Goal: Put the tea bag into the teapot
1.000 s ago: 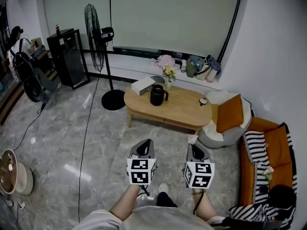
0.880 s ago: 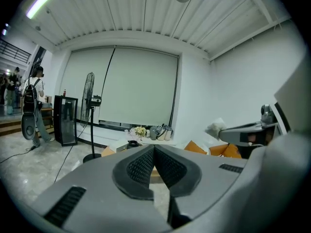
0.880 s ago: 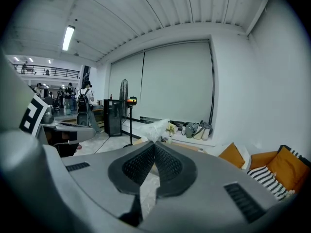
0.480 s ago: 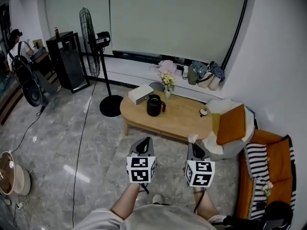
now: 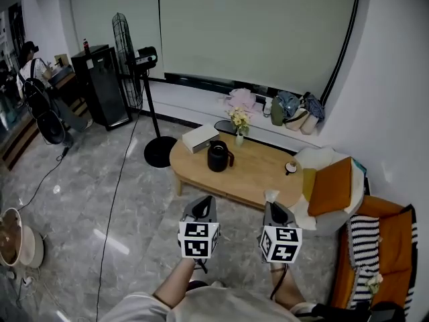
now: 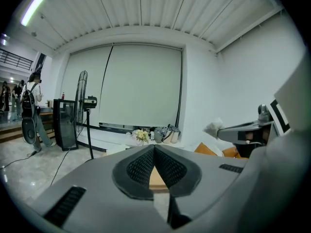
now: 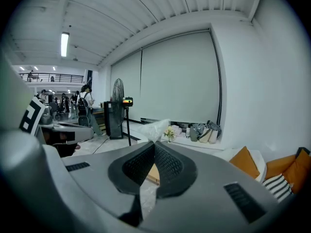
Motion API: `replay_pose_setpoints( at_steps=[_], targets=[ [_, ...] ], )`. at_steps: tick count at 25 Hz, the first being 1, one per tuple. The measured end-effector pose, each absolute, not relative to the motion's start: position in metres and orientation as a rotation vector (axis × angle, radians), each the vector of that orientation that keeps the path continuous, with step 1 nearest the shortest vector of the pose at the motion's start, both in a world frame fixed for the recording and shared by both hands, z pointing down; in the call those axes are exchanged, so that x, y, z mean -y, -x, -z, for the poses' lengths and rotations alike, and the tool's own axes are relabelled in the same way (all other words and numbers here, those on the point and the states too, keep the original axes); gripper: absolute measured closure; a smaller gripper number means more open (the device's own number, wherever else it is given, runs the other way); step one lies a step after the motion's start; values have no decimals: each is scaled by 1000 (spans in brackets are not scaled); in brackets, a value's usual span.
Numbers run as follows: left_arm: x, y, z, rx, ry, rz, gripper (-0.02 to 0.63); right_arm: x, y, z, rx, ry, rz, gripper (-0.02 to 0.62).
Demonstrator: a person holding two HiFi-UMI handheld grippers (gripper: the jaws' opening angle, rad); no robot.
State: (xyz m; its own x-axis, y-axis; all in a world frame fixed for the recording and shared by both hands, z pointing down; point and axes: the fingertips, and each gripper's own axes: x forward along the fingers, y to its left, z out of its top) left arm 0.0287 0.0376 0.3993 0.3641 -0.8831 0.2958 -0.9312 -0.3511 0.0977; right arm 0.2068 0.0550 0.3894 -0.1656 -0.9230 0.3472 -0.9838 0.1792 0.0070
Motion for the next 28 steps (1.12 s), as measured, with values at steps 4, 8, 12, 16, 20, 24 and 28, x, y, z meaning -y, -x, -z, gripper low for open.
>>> replay_pose_setpoints(
  at_steps=[4,8,12,16,20,24,28],
  targets=[
    [-28,-26,-408,1626,-2346,-314,590,-46,-207,-403,2188,-1799,-362,561],
    [-16,-27,-416,1623,-2330,-326,591,-35,-209,-412,2173,-1787,-393,561],
    [2,-26,-427,1609,-2309,-333,591,-19,-210,-422,2157,-1775,-413,561],
    [35,-26,-430,1616,-2314,-305,591,14,-208,-426,2157,-1762,-391,561],
    [76,-20,-429,1639,-2294,-250,591,53,-205,-422,2166,-1740,-348,561],
    [119,-13,-424,1649,-2269,-192,591,91,-202,-412,2152,-1723,-306,561],
    [163,-5,-417,1660,-2251,-148,591,129,-197,-399,2136,-1698,-251,561]
  ],
)
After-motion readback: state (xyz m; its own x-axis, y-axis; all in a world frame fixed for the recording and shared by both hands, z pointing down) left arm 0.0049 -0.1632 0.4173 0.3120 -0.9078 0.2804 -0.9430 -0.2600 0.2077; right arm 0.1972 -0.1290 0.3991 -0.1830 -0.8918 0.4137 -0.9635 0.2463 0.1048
